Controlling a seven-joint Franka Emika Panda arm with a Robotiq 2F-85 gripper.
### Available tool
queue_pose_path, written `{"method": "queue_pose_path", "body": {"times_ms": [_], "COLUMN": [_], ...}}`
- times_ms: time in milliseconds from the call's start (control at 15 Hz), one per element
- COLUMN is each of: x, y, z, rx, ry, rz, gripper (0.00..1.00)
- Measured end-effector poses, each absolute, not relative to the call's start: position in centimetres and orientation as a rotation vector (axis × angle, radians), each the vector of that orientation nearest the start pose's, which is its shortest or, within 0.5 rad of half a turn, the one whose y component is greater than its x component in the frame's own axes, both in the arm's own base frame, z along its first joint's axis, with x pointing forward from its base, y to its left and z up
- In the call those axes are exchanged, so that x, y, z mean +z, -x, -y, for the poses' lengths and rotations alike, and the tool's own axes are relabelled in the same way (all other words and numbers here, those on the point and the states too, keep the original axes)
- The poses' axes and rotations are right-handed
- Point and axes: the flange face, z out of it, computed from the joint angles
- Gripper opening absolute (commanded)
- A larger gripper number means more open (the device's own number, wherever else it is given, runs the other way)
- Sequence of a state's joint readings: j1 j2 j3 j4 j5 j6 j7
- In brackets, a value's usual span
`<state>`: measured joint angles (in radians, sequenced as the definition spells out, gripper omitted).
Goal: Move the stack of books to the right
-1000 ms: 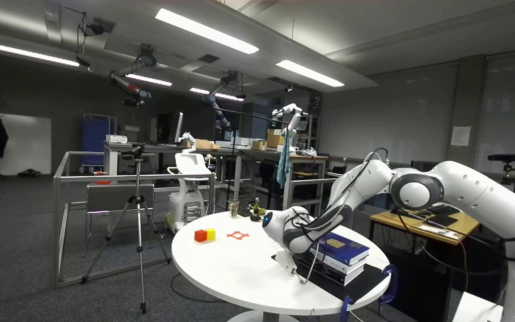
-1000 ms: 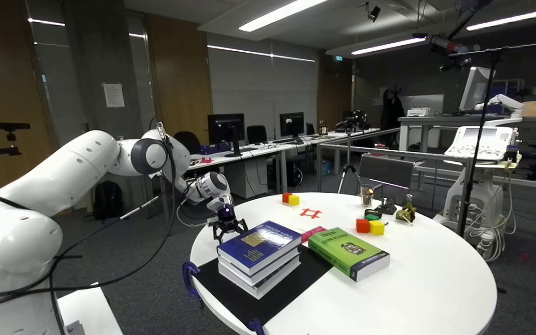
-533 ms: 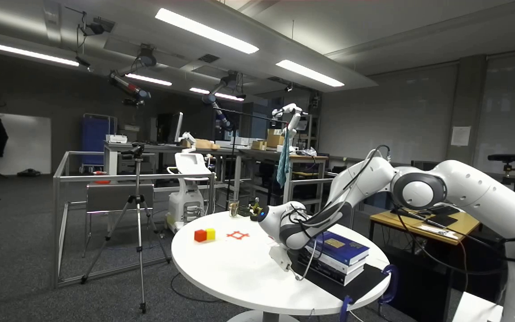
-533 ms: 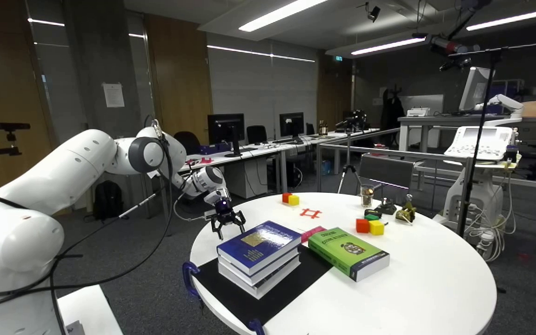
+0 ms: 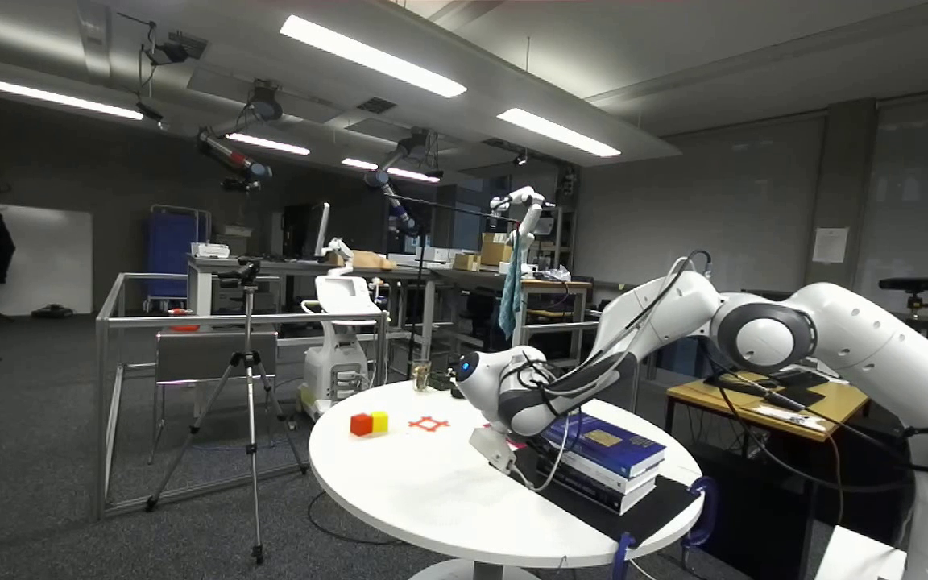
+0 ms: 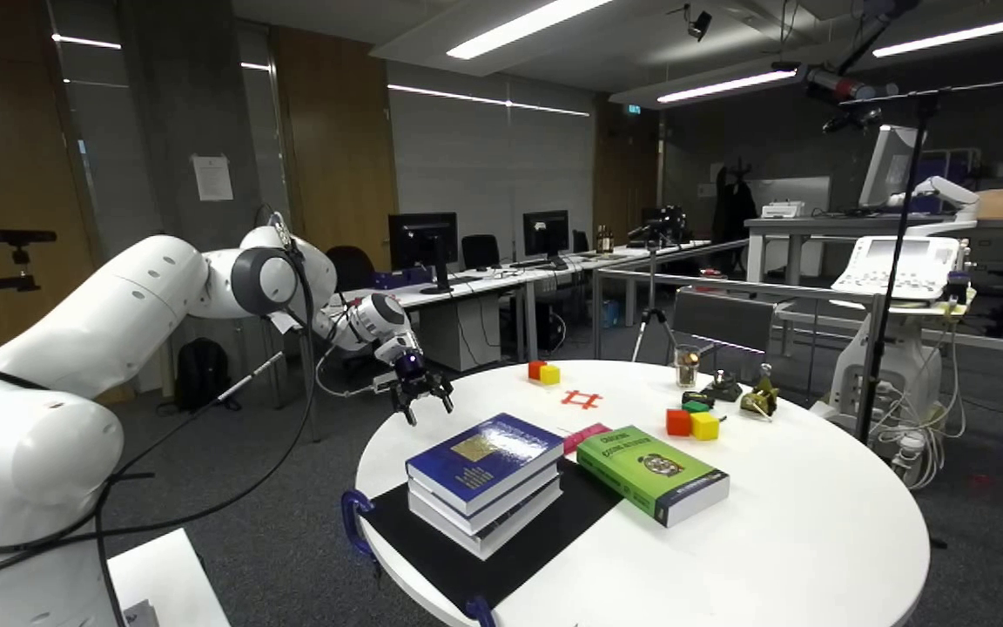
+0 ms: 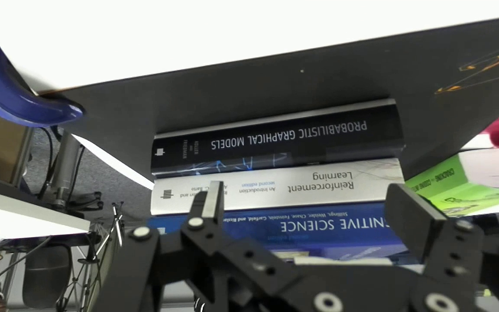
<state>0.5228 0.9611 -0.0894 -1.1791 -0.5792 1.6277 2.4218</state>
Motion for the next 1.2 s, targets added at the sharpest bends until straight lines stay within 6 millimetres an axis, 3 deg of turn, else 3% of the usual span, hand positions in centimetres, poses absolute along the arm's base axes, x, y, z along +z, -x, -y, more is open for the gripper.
{"method": "queue_pose_path", "body": {"times_ms": [600, 867, 1200], "x": [26.5, 28.8, 31.2], "y": [-67.1, -66.2, -63.6], "z": [-27.0, -26.0, -24.0], "rx": [0.775, 0.744, 0.654], "ry": [-1.804, -1.943, -2.095], "rz": [1.888, 1.817, 1.674], "gripper": [1.00, 1.00, 1.00]}}
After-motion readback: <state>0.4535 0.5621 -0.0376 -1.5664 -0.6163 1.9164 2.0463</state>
